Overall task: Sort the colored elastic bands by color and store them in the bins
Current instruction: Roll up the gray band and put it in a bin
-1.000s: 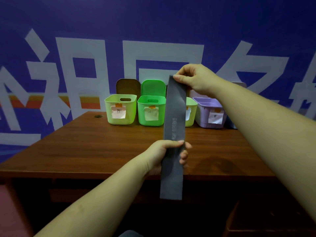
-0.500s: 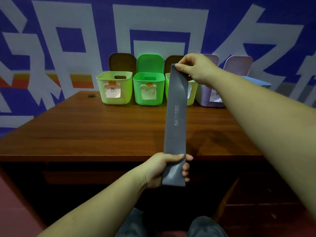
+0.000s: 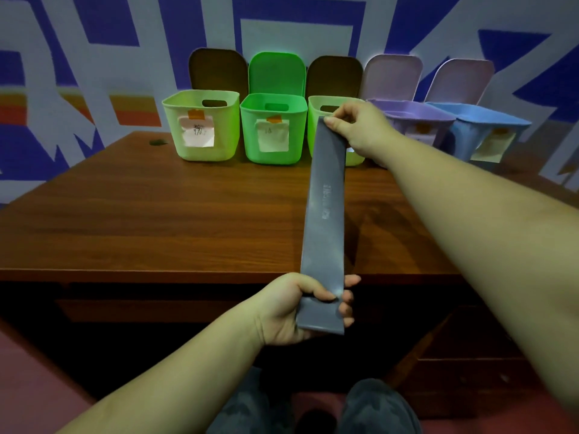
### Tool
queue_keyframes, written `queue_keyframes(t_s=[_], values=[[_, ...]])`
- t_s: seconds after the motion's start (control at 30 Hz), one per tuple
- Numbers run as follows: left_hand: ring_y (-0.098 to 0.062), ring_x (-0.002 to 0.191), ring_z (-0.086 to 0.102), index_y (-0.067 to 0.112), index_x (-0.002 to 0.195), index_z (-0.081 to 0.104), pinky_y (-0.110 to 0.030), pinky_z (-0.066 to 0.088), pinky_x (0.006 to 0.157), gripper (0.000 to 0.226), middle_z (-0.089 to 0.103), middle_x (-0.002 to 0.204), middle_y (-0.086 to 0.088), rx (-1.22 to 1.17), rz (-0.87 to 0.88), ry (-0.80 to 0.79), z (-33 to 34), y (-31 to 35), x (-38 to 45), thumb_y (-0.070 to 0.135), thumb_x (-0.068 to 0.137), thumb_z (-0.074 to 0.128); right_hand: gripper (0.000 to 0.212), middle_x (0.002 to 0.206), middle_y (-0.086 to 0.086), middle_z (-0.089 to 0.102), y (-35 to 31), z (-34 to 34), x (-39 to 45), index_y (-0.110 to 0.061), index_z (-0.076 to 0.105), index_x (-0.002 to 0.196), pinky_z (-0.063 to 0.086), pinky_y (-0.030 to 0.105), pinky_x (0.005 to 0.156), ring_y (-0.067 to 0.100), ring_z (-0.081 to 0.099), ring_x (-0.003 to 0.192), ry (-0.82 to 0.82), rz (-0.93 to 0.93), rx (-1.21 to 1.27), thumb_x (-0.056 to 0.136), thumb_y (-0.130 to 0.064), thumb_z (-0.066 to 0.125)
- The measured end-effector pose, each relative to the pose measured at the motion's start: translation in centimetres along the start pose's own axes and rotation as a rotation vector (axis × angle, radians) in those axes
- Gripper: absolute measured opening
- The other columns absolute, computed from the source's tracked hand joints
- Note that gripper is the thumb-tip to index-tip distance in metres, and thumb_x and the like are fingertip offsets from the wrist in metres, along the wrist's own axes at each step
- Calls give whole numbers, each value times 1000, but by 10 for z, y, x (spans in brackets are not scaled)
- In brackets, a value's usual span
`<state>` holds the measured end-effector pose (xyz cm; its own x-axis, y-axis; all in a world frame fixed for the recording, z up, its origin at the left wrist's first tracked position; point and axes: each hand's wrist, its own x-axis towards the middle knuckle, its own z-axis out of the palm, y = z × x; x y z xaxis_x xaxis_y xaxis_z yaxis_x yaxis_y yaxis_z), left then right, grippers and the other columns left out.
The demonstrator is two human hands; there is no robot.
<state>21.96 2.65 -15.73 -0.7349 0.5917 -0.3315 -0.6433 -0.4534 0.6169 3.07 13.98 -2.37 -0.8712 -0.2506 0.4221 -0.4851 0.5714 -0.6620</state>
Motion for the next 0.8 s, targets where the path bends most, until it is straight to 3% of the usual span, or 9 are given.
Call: queue_keyframes(t_s=[0.13, 0.3, 0.47, 0.6, 0.73, 0.8], values=[[-23, 67, 65, -3, 100, 67, -34, 58, 72, 36, 65, 82, -14, -64, -42, 17, -9, 0, 5, -4, 77, 39, 16, 75, -4, 50, 12, 15, 6, -15, 55, 89, 39, 25, 67, 14, 47, 79, -24, 7, -60, 92, -30, 59], [-27, 81, 71, -5, 94, 73, -38, 56, 79, 32, 69, 106, -20, -90, -64, 87, -18, 3, 9, -3, 78, 45, 27, 94, 4, 52, 33, 37, 7, -6, 60, 105, 32, 14, 58, 14, 46, 87, -16, 52, -49, 93, -30, 56], [-27, 93, 69, -1, 105, 66, -36, 52, 89, 29, 68, 110, -19, 30, -59, 128, -22, 2, 8, 1, 85, 45, 28, 96, 2, 53, 46, 53, 4, -6, 60, 107, 33, 23, 67, 14, 47, 89, 0, 85, -36, 93, -31, 56], [-23, 98, 66, 3, 107, 65, -33, 51, 91, 25, 70, 107, -13, 287, -31, 293, -29, -2, 3, 13, 87, 57, 26, 96, 1, 53, 48, 56, 0, -8, 60, 106, 33, 23, 72, 14, 47, 91, 5, 80, -34, 93, -30, 56], [-18, 98, 68, 12, 106, 70, -36, 50, 97, 31, 73, 103, -4, 957, -78, 455, -34, 17, -26, 36, 86, 64, 25, 98, 2, 54, 48, 54, -4, -8, 60, 106, 33, 23, 72, 14, 47, 91, 2, 67, -23, 94, -30, 56], [-17, 95, 69, 13, 106, 70, -31, 52, 93, 32, 73, 101, -4, 1123, -139, 482, -31, 39, -41, 38, 87, 61, 25, 97, 1, 54, 49, 53, -3, -9, 60, 105, 33, 24, 72, 15, 47, 90, 17, 59, -23, 93, -30, 56]])
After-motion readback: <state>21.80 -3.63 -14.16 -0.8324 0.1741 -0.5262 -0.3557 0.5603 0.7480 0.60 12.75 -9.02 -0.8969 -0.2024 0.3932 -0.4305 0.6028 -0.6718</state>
